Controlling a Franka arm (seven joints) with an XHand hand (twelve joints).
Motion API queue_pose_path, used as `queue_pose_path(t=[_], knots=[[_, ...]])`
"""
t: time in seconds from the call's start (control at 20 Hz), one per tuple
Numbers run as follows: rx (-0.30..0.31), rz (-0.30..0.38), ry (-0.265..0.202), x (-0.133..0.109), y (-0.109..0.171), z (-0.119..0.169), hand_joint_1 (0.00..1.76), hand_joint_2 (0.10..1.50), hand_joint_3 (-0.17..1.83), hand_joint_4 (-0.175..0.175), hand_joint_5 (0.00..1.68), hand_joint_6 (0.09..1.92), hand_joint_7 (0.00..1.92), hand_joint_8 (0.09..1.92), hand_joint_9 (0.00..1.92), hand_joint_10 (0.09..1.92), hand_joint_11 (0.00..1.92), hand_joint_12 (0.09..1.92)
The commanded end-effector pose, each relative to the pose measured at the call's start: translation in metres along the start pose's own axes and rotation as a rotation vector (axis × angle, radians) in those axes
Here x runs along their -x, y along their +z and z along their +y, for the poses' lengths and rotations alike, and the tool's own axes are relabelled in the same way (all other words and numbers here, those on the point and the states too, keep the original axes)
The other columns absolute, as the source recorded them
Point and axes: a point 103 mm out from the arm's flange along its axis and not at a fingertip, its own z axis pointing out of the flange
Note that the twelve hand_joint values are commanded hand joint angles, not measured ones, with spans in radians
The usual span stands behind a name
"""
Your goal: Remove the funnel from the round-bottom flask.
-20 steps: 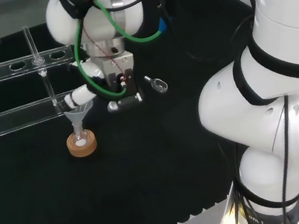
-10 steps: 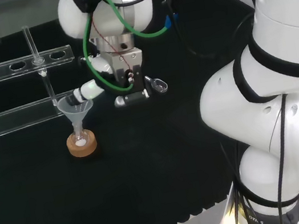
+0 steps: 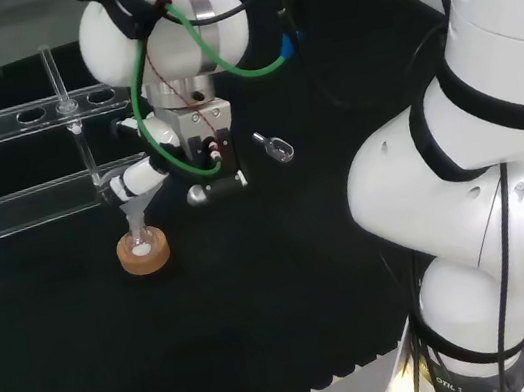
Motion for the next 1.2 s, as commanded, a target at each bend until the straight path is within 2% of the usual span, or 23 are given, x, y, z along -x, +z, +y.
queue_pose_path(t=[0.05,0.8,1.2], knots=[[0.000,-0.003,0.002,0.008,-0.004,0.001,0.35,0.69,0.02,0.000,0.00,0.09,0.05,0.09,0.00,0.09,0.00,0.50],[0.008,0.005,-0.027,-0.008,-0.008,0.003,0.35,0.69,0.02,0.001,0.00,0.09,0.05,0.09,0.00,0.09,0.00,0.51],[-0.003,-0.005,-0.027,-0.010,-0.008,0.007,0.35,0.69,0.02,0.001,0.00,0.09,0.06,0.09,0.00,0.09,0.00,0.51]])
